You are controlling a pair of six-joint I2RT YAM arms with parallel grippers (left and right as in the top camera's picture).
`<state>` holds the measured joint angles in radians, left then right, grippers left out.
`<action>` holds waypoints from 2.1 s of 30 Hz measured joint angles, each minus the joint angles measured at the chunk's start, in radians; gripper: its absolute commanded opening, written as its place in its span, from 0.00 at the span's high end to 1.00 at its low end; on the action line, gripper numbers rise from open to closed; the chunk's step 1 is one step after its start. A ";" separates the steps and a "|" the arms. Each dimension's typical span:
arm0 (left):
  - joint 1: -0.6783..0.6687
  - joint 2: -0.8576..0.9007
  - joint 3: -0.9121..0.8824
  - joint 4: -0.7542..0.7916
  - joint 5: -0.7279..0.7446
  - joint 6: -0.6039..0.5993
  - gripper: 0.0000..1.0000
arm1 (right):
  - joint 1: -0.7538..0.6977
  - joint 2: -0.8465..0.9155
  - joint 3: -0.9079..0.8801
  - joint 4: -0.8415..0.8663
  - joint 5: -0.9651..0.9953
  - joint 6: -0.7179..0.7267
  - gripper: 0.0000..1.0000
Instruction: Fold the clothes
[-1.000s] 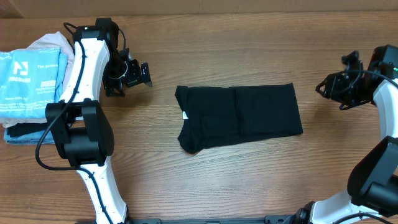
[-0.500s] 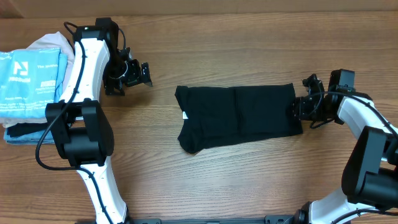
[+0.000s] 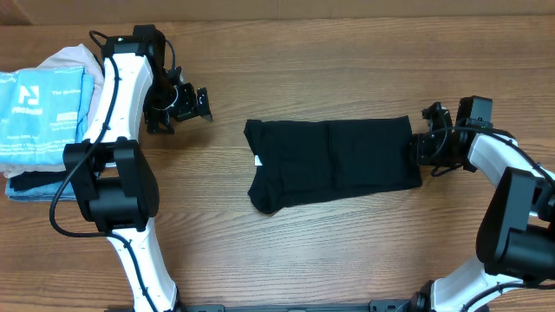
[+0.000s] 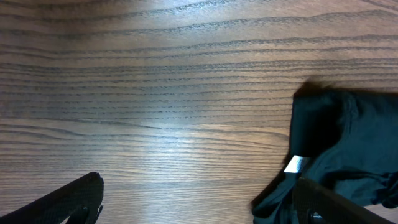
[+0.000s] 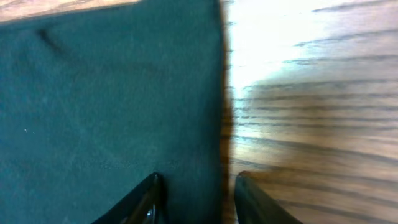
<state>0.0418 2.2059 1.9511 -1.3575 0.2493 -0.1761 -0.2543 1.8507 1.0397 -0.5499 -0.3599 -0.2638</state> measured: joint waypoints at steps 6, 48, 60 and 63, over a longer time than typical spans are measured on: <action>0.000 0.000 0.000 -0.001 0.000 0.000 0.00 | 0.000 0.008 0.000 -0.003 -0.049 0.002 0.70; -0.001 0.000 0.000 0.000 0.000 0.000 0.00 | -0.099 0.030 0.430 -0.349 -0.069 0.076 0.96; -0.001 0.000 0.000 0.008 0.001 0.000 0.00 | 0.239 0.032 0.676 -0.676 -0.060 0.077 0.96; -0.001 0.000 0.000 0.015 0.001 0.000 0.00 | 0.317 0.032 0.676 -0.719 -0.058 0.078 0.96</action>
<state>0.0410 2.2055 1.9511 -1.3422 0.2501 -0.1761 0.0624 1.8828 1.7157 -1.2686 -0.4183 -0.1860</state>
